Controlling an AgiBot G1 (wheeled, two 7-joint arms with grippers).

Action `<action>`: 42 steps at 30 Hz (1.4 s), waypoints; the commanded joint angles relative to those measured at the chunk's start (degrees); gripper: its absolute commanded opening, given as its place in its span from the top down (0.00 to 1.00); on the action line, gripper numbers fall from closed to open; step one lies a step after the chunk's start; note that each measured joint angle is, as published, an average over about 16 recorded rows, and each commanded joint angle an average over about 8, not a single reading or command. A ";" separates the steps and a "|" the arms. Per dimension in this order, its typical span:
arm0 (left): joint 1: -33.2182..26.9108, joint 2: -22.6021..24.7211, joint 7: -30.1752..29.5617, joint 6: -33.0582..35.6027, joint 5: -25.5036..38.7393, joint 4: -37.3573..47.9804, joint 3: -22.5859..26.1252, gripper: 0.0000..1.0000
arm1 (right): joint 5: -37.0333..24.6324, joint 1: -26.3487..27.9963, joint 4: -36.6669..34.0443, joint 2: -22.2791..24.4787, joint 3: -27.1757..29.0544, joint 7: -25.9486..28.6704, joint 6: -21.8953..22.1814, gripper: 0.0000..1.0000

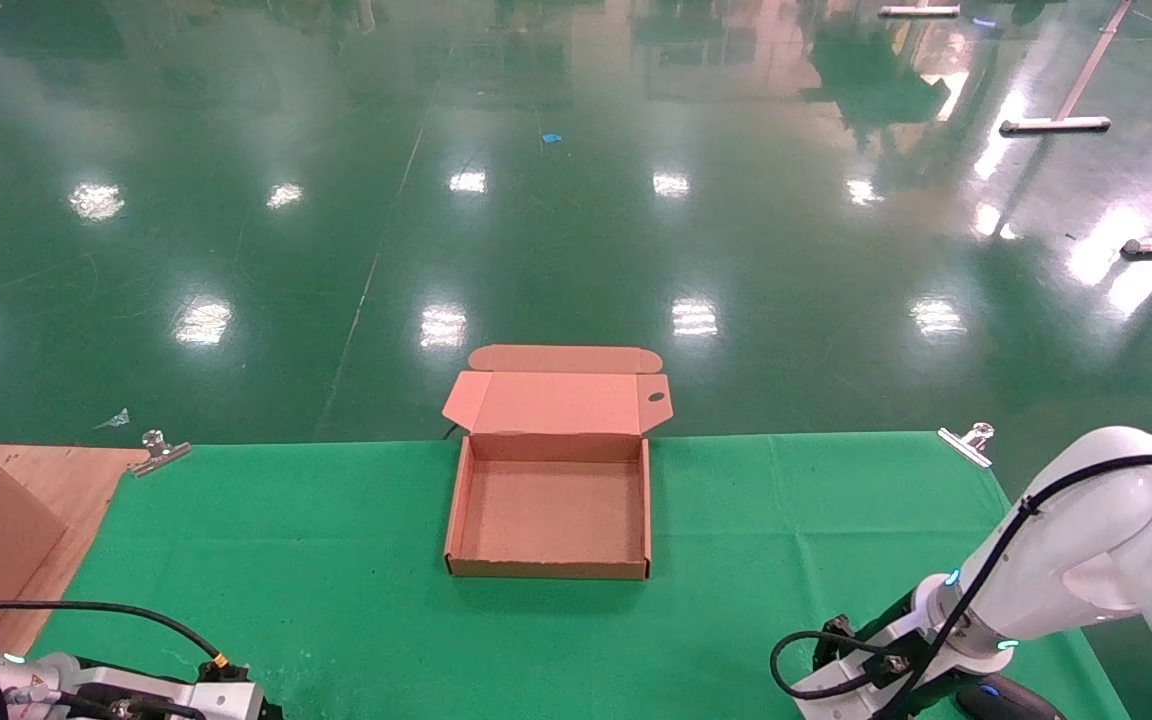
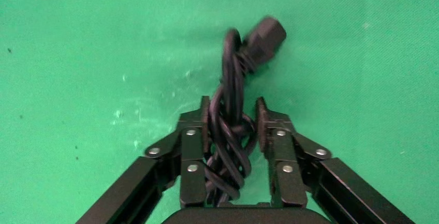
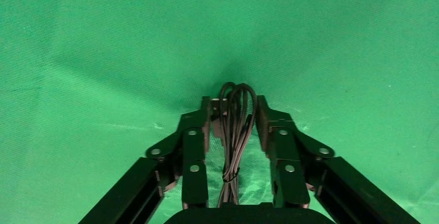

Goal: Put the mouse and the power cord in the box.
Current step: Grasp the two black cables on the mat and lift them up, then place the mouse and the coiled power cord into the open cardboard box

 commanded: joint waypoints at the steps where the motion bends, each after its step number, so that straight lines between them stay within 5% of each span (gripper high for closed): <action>1: -0.13 -0.09 0.11 0.77 -0.02 0.04 -0.01 1.00 | 0.12 0.24 -0.26 -0.07 0.07 -0.17 -0.24 1.00; 12: -4.33 -1.47 0.75 9.51 0.32 -0.57 0.25 1.00 | 1.53 4.08 0.15 1.04 1.08 -0.50 -2.73 1.00; 25: -16.40 1.47 -2.59 12.70 -1.11 -2.65 -0.80 1.00 | 5.64 16.04 6.15 1.46 4.14 2.54 -8.70 1.00; 34: -21.22 8.89 -4.39 0.96 -3.07 -2.98 -2.41 1.00 | 7.85 21.12 9.79 -3.06 5.41 5.80 -6.76 1.00; 42: -20.15 14.34 -4.33 -9.25 -4.23 -1.73 -3.35 1.00 | 10.93 20.49 13.89 -4.04 3.76 7.67 -4.45 1.00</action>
